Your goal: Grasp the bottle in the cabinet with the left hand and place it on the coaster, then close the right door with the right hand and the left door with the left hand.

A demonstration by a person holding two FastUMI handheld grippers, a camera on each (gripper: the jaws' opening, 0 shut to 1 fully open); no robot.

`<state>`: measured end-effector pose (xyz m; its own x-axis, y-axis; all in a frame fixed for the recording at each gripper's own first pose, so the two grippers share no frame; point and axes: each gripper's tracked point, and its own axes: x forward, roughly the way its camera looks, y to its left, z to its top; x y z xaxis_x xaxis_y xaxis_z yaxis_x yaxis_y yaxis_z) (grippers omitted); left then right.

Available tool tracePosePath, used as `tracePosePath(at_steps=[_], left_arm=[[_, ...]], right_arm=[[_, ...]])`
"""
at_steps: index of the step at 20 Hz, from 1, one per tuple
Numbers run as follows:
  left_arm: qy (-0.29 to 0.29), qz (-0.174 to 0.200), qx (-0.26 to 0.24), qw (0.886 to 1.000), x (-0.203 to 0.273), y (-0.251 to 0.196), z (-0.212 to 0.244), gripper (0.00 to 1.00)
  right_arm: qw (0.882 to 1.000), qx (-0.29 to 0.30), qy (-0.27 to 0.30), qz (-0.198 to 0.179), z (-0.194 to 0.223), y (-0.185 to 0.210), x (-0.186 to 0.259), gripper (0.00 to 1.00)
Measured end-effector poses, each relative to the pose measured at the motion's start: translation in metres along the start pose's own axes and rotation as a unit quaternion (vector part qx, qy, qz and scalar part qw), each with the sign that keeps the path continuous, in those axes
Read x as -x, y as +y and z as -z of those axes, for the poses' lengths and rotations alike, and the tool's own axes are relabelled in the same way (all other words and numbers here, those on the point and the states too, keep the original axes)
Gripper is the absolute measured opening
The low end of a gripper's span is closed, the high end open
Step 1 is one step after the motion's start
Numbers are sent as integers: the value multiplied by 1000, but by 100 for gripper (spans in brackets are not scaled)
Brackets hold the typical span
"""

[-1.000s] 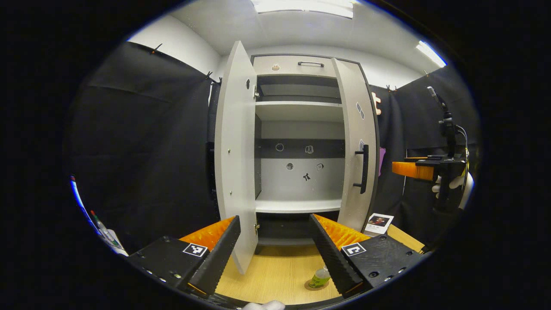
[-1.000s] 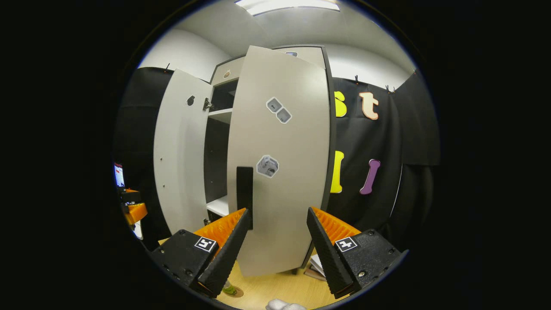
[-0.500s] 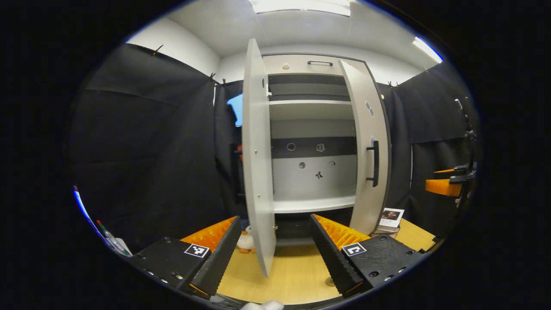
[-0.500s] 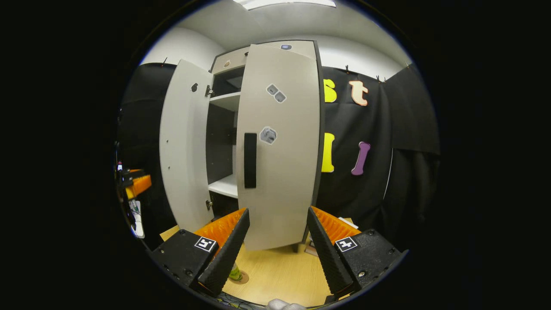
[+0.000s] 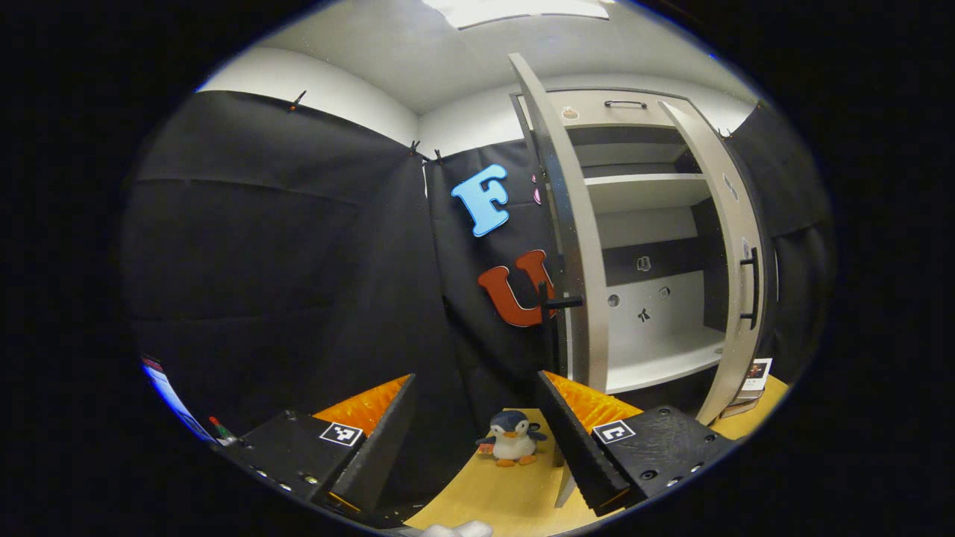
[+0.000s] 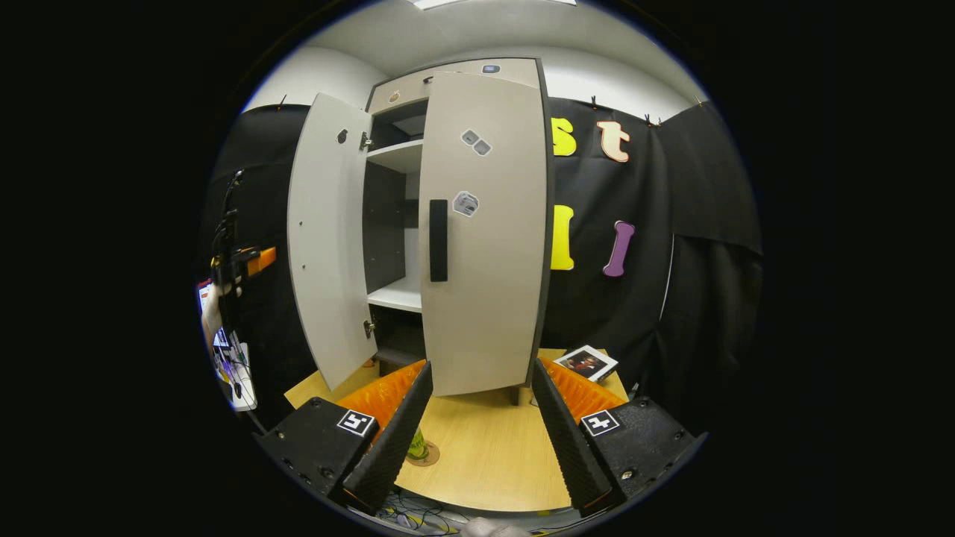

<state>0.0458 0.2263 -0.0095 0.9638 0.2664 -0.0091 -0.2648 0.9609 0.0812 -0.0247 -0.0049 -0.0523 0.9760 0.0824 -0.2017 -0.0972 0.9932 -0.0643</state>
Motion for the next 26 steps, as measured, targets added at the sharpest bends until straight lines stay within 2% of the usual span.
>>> tracePosePath(at_steps=[7,11,15,16,17,20,26], left_arm=[[-5,2,-11,1000,-46,2,-8,96],[-10,-4,-11,1000,-49,2,-12,92],[-5,0,13,1000,-49,-6,-8,92],[-4,-2,15,1000,-49,-5,-8,96],[-3,-6,10,1000,-48,-5,-9,88],[-2,-14,1,1000,-45,-8,-10,88],[-4,13,3,1000,-35,-40,-15,88]], right_arm=[[1000,-12,5,19,4,-16,10,83],[1000,-24,10,16,8,-16,11,83],[1000,-18,9,11,4,-14,9,83],[1000,-17,7,9,3,-14,10,83],[1000,-16,6,8,2,-14,9,83],[1000,-15,3,6,0,-18,10,83],[1000,-18,5,4,2,-25,7,83]])
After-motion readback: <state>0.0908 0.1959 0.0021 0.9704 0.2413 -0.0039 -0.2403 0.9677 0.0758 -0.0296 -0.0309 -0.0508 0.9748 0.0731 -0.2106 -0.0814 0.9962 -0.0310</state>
